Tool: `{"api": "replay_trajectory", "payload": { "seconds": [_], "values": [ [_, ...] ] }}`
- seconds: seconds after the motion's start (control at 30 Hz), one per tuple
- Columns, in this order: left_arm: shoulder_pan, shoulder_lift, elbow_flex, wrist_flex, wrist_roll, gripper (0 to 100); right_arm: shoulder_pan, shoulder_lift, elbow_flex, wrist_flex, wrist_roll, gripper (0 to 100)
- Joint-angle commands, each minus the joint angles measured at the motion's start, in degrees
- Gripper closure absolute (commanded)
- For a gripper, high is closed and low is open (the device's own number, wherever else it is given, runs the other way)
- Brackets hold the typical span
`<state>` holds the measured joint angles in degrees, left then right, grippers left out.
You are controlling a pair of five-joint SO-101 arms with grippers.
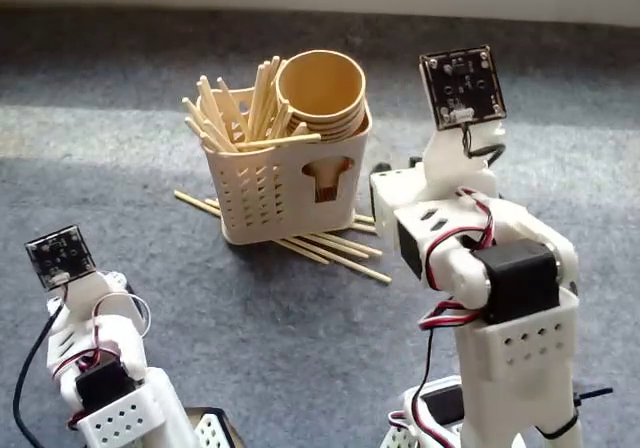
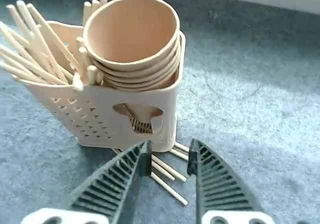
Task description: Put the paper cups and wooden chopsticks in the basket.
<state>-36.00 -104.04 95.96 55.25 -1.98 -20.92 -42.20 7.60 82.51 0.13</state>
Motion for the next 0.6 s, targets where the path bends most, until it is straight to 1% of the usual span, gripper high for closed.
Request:
{"api": "replay_trajectory", "payload": {
  "seconds": [0.0, 0.1, 0.27, 0.37, 0.47, 0.57],
  "values": [
    [-1.1, -0.5, -0.4, -1.6, -6.4, 99, 1.1, -4.8, 13.0, -9.2, -0.4, 86.8],
    [-0.9, -0.5, -0.2, -1.5, -6.3, 99, 1.0, -9.0, 22.8, -15.5, -0.4, 86.1],
    [-0.7, -0.5, -0.2, -1.8, -6.2, 99, 0.9, -14.2, 36.5, -24.9, -0.4, 75.9],
    [2.2, -0.5, -0.2, -1.8, -5.2, 92, 0.9, -15.6, 44.1, -31.8, -0.4, 75.3],
    [5.4, -0.5, -0.3, -1.8, 0.4, 85, 1.2, -15.8, 50.5, -39.2, -0.4, 75.3],
    [9.3, -0.5, -0.2, -2.6, 0.8, 84, 1.3, -15.8, 55.9, -45.8, -0.4, 75.5]
  ]
}}
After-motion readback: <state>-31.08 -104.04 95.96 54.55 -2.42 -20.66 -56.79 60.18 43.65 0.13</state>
